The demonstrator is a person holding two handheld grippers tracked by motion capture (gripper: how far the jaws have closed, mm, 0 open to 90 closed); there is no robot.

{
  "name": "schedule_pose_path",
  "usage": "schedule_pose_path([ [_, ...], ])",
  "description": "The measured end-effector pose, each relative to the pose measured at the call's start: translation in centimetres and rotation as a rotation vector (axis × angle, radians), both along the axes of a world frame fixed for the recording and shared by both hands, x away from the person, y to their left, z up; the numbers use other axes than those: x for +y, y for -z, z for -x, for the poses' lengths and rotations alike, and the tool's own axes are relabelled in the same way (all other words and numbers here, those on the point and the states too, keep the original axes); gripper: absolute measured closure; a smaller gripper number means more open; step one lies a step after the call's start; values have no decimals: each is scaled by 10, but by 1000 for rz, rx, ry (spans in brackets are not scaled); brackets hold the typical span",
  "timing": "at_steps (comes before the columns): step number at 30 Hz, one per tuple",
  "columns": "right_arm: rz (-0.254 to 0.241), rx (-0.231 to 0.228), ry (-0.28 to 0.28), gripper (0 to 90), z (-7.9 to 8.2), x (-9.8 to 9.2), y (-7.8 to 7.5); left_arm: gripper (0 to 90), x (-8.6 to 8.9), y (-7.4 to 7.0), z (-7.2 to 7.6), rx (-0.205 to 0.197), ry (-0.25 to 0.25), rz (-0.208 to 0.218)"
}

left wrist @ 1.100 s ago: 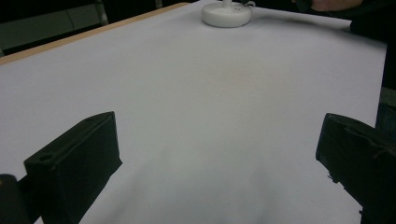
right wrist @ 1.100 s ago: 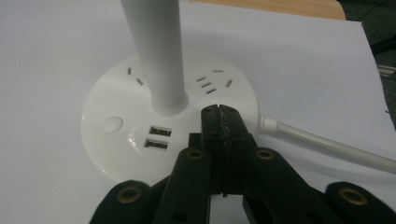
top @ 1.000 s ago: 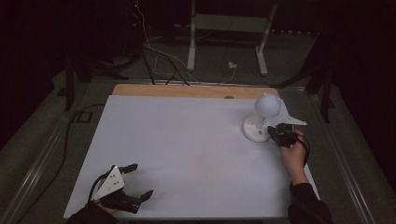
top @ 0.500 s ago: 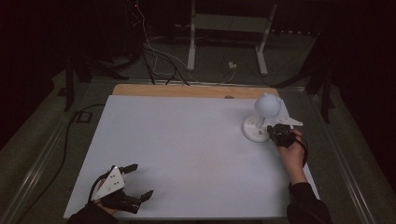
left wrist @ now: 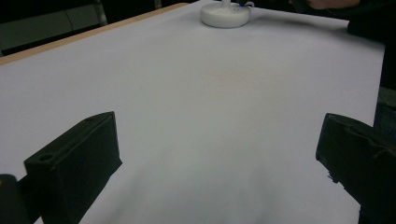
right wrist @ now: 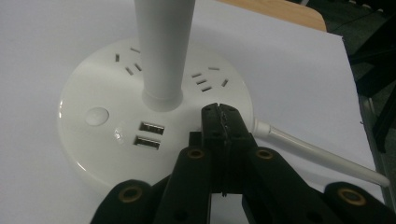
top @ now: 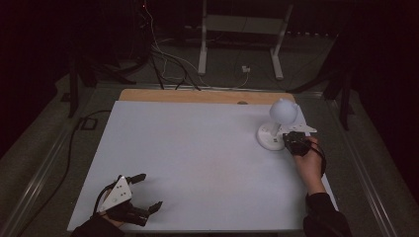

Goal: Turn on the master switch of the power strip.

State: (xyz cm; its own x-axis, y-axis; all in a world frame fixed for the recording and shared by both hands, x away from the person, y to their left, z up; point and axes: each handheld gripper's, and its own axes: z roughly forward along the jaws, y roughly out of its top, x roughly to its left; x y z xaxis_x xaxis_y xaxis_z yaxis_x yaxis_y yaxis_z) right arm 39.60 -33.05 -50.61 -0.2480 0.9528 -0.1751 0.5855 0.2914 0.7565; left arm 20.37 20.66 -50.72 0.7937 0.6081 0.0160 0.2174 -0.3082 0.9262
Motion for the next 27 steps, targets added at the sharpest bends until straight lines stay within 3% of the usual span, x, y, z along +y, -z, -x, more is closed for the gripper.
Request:
schedule_pose_path([
  [4, 6, 11, 0, 900, -1, 1, -1, 1, 0, 0, 0, 0, -1, 2],
  [7, -25, 16, -3, 900, -2, -3, -1, 1, 1, 0, -1, 1, -1, 0],
  [15, -34, 12, -13, 900, -2, -5, 1, 1, 1, 0, 0, 1, 2, 6],
  [20, 5, 10, -8, 900, -1, 0, 0, 1, 1, 0, 0, 0, 4, 4],
  [27, 7, 17, -9, 900, -2, 0, -1, 1, 1, 0, 0, -1, 2, 5],
])
